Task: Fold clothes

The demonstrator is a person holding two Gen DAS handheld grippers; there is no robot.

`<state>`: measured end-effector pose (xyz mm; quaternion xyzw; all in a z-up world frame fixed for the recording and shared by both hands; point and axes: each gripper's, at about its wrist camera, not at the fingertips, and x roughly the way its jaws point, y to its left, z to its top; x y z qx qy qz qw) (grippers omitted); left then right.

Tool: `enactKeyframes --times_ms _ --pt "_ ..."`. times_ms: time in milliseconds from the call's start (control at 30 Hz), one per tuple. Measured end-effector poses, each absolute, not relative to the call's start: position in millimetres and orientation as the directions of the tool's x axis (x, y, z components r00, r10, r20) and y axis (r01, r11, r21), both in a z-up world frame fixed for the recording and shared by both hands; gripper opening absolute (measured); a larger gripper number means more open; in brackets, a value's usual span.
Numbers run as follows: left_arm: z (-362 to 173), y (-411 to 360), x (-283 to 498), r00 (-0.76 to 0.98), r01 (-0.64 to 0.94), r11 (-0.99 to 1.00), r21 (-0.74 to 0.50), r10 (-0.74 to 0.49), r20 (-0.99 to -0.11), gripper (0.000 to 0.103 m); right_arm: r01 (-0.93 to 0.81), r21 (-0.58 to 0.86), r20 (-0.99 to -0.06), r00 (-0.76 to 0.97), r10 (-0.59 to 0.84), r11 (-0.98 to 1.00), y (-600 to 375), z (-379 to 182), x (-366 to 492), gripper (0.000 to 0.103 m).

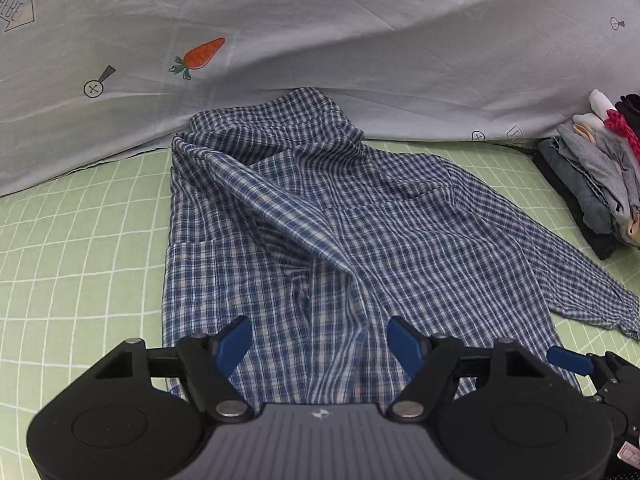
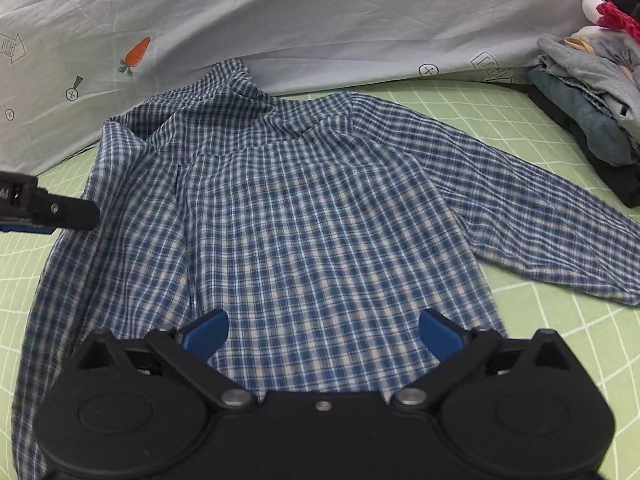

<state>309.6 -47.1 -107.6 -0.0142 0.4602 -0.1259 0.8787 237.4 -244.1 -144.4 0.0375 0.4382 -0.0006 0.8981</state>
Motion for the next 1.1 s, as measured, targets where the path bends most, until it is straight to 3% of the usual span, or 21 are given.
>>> enactKeyframes --times_ms 33,67,267,433,500,700,867,1033,1100 --pt "-114 -43 318 0.539 0.190 0.969 -0.160 -0.239 -0.808 0.033 0.018 0.051 -0.792 0.609 0.029 0.999 -241 -149 239 0.103" --pt "-121 -39 325 0.532 0.169 0.969 -0.179 -0.243 -0.811 0.004 0.007 0.038 -0.801 0.598 0.027 0.999 -237 -152 241 0.103" --pt "-161 5 348 0.503 -0.026 0.958 -0.287 -0.235 -0.832 0.002 -0.050 -0.001 -0.819 0.573 0.028 0.999 -223 -163 243 0.103" --pt "-168 26 347 0.502 -0.095 0.934 -0.345 -0.254 -0.827 0.014 -0.052 0.002 -0.832 0.555 0.030 0.999 -223 -162 248 0.103" --pt "-161 30 345 0.514 -0.119 0.927 -0.356 -0.249 -0.821 0.029 -0.049 0.002 -0.834 0.551 0.029 0.999 -223 -162 248 0.103" --pt "-132 18 339 0.598 -0.016 0.955 -0.295 -0.228 -0.769 0.057 -0.044 0.002 -0.835 0.550 0.026 0.999 -223 -162 245 0.103" --pt "-130 -7 342 0.603 0.105 0.955 -0.277 -0.283 -0.746 0.066 -0.037 0.001 -0.837 0.547 0.022 0.999 -226 -162 248 0.103" --pt "-144 -17 359 0.608 0.040 0.986 -0.160 -0.151 -0.779 0.066 0.011 0.005 -0.848 0.530 -0.002 1.000 -236 -161 255 0.103" --pt "-149 -10 370 0.604 -0.008 0.986 -0.167 -0.129 -0.787 0.066 0.040 0.006 -0.856 0.517 -0.016 0.999 -243 -161 259 0.103"
